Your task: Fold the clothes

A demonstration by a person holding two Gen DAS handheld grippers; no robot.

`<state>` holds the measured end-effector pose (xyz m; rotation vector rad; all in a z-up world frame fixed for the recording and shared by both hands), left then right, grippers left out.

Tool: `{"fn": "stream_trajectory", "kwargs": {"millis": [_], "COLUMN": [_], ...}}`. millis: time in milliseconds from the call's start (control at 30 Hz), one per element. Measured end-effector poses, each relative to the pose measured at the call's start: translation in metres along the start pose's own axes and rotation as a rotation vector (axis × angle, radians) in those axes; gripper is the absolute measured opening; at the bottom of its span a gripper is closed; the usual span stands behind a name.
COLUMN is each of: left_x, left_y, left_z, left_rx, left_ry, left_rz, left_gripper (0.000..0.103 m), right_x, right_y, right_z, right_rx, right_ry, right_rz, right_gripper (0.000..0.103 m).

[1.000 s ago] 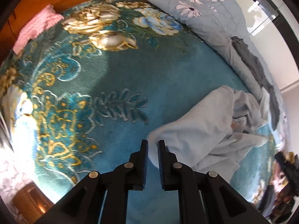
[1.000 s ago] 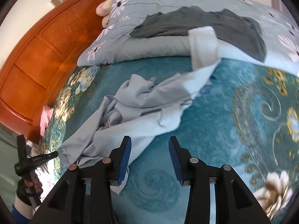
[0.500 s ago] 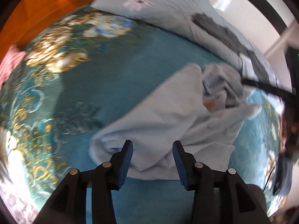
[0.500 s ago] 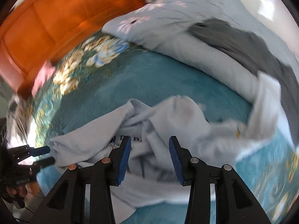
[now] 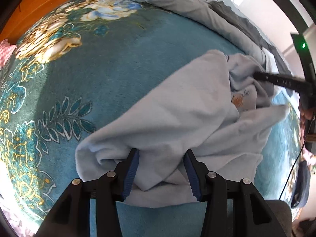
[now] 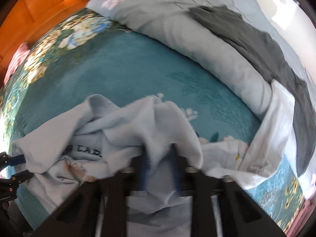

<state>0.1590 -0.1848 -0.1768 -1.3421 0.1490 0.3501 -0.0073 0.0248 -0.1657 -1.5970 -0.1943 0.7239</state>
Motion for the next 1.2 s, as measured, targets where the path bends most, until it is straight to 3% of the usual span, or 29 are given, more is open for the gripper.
{"fn": "stream_trajectory", "kwargs": {"millis": [33, 100, 167, 267, 633, 1000, 1200], "left_x": [-0.001, -0.002, -0.001, 0.001, -0.027, -0.099, -0.094], "left_y": [-0.002, -0.006, -0.01, -0.015, -0.095, -0.239, -0.335], "left_z": [-0.001, -0.002, -0.004, -0.005, 0.0, 0.004, 0.017], "left_rx": [0.001, -0.01, -0.027, -0.027, -0.068, -0.082, -0.13], "left_ry": [-0.005, -0.01, -0.011, -0.012, 0.011, 0.06, 0.118], "left_rz": [0.01, 0.026, 0.027, 0.027, 0.236, 0.544, 0.745], "left_gripper": [0.049, 0.037, 0.014, 0.004, 0.003, 0.002, 0.0], "right_x": [0.001, 0.002, 0.002, 0.002, 0.003, 0.026, 0.057], "right_y": [0.001, -0.007, -0.014, -0.028, -0.134, -0.272, -0.339], "right_z": [0.004, 0.006, 0.009, 0.014, 0.039, 0.058, 0.052], "right_rx": [-0.002, -0.005, -0.007, -0.012, 0.034, 0.123, 0.129], "right_ry": [0.018, 0.036, 0.055, 0.087, 0.19, 0.231, 0.22], "right_rz": [-0.002, 0.014, 0.03, 0.062, 0.261, 0.487, 0.594], "right_gripper": [0.009, 0.006, 0.005, 0.005, 0.005, 0.005, 0.005]}}
Point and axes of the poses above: each gripper's, at about its wrist camera, not at the fingertips, and y roughly the way its jaws point, z to its right, x to its underside, the point moved 5 cm from there along y, roughly the way its jaws point, and after that the axes turned 3 degrees about y, right-handed, at the moved point
